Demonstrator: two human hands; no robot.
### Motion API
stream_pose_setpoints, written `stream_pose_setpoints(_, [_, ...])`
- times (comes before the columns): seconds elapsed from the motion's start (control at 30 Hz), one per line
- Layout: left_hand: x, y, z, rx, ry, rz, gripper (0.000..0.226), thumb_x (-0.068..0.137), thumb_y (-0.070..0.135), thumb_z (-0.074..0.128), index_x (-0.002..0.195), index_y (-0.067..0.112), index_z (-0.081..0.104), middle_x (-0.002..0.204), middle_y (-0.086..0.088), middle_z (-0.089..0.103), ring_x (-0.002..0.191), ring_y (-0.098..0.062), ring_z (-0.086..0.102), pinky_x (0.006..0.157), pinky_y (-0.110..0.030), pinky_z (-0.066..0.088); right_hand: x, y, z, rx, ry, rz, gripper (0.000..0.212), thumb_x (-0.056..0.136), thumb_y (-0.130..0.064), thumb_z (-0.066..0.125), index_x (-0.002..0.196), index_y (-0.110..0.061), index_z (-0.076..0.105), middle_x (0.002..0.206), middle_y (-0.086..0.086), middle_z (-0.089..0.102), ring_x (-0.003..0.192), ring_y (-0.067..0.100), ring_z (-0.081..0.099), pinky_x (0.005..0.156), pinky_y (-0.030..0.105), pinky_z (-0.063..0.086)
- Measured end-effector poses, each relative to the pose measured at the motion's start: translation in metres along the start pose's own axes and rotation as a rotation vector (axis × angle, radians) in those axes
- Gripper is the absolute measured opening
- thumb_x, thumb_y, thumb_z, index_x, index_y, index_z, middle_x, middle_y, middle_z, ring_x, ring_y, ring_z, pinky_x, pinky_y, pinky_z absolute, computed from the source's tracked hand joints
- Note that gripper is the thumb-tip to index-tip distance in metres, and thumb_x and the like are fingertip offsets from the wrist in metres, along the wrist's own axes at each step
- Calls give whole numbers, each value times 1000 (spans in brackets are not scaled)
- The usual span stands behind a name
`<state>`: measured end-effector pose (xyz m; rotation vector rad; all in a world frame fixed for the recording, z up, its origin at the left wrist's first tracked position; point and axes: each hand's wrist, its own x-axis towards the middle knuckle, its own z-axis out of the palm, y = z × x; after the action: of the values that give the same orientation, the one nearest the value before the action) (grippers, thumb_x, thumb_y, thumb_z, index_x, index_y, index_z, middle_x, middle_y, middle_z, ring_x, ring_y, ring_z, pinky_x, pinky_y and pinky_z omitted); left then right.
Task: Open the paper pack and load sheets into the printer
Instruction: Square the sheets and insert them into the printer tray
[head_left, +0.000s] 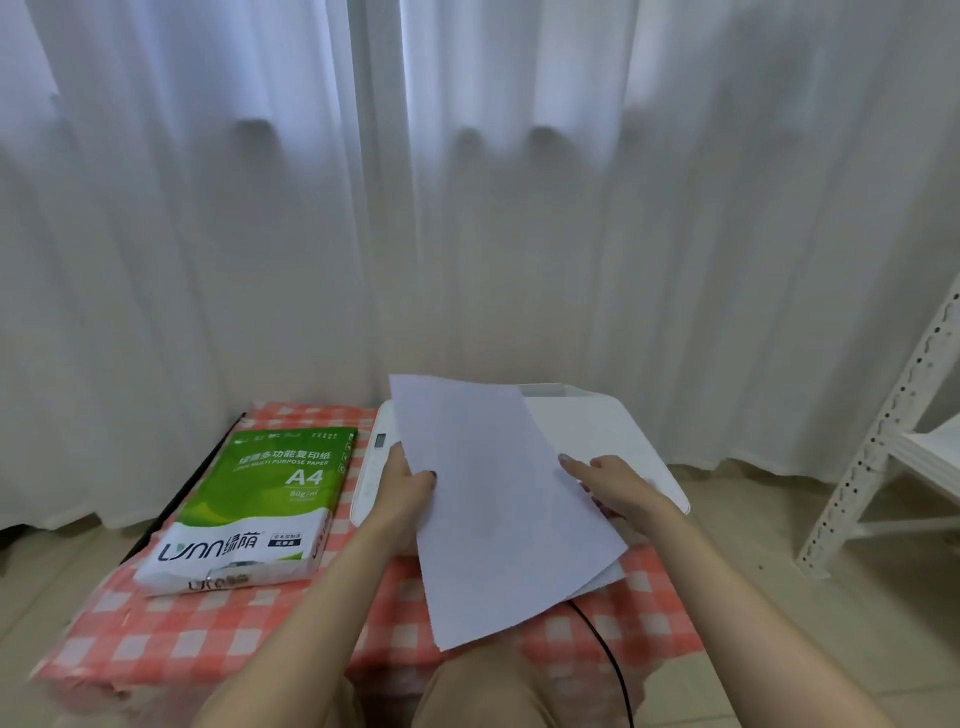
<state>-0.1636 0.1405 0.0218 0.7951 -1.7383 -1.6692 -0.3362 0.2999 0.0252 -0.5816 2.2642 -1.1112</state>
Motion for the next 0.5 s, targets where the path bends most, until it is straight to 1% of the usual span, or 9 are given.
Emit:
stream_pose_setpoints(0.03, [-1, 6, -2, -3, 4, 38, 44, 81, -16, 37, 86, 24, 53, 86, 1, 62, 77, -17, 60, 61, -25, 47, -3, -3, 3, 12, -37, -19, 43, 90, -49, 50, 93, -6, 54, 88, 7, 55, 67, 15, 51, 59, 24, 38])
stream_pose_setpoints(0.07, [0, 12, -6, -8, 15, 69, 43, 81, -16, 39, 90, 24, 53, 88, 4, 61, 79, -15, 59, 61, -25, 46, -5, -6, 7, 37, -56, -51, 43, 90, -49, 49, 89, -6, 55, 84, 4, 57, 64, 13, 51, 56, 22, 38])
stream_pose_setpoints(0.1, [3, 17, -11, -18, 26, 96, 41, 81, -15, 40, 98, 20, 53, 90, 4, 61, 81, -15, 59, 62, -23, 46, -7, -10, 10, 72, -53, -90, 41, 91, -48, 49, 92, -7, 58, 85, 1, 60, 67, 11, 54, 57, 21, 39])
stream_pose_setpoints(0.13, [6, 23, -16, -27, 26, 117, 40, 82, -14, 42, 105, 16, 52, 93, 2, 62, 83, -16, 60, 64, -24, 48, -6, -14, 12, 122, -37, -138, 37, 91, -46, 51, 96, -10, 60, 91, -2, 64, 75, 10, 58, 61, 20, 42])
stream_pose_setpoints(0.2, [11, 36, -24, -36, -1, 156, 43, 82, -13, 43, 114, 15, 52, 100, -2, 64, 90, -21, 62, 73, -29, 51, -5, -26, 13, 283, -20, -230, 29, 91, -42, 54, 99, -16, 63, 105, -1, 68, 87, 8, 63, 68, 19, 46])
stream_pose_setpoints(0.27, [15, 51, -28, -41, -33, 203, 42, 83, -12, 43, 108, 20, 53, 101, -1, 64, 93, -22, 62, 77, -32, 52, -4, -41, 12, 475, -33, -283, 32, 90, -36, 57, 111, -12, 63, 111, 2, 69, 92, 12, 66, 70, 22, 49])
stream_pose_setpoints(0.33, [20, 70, -29, -38, -22, 260, 40, 84, -11, 43, 104, 23, 51, 100, 0, 62, 91, -19, 61, 77, -30, 52, -1, -57, 8, 560, 30, -342, 35, 90, -26, 60, 120, -8, 60, 113, 6, 68, 94, 18, 68, 76, 29, 53])
stream_pose_setpoints(0.43, [31, 93, -22, -5, 50, 359, 34, 84, -9, 43, 108, 15, 47, 106, -5, 58, 95, -21, 57, 86, -35, 48, 3, -81, 2, 580, 179, -483, 19, 90, -12, 59, 108, -11, 62, 104, 6, 68, 85, 16, 66, 80, 32, 53])
stream_pose_setpoints(0.5, [38, 102, -15, 5, 95, 374, 31, 86, -7, 41, 110, 12, 43, 107, -4, 54, 98, -20, 54, 90, -34, 46, 3, -95, 0, 545, 243, -567, 18, 90, -8, 56, 107, -15, 60, 99, 1, 67, 83, 13, 64, 80, 30, 54])
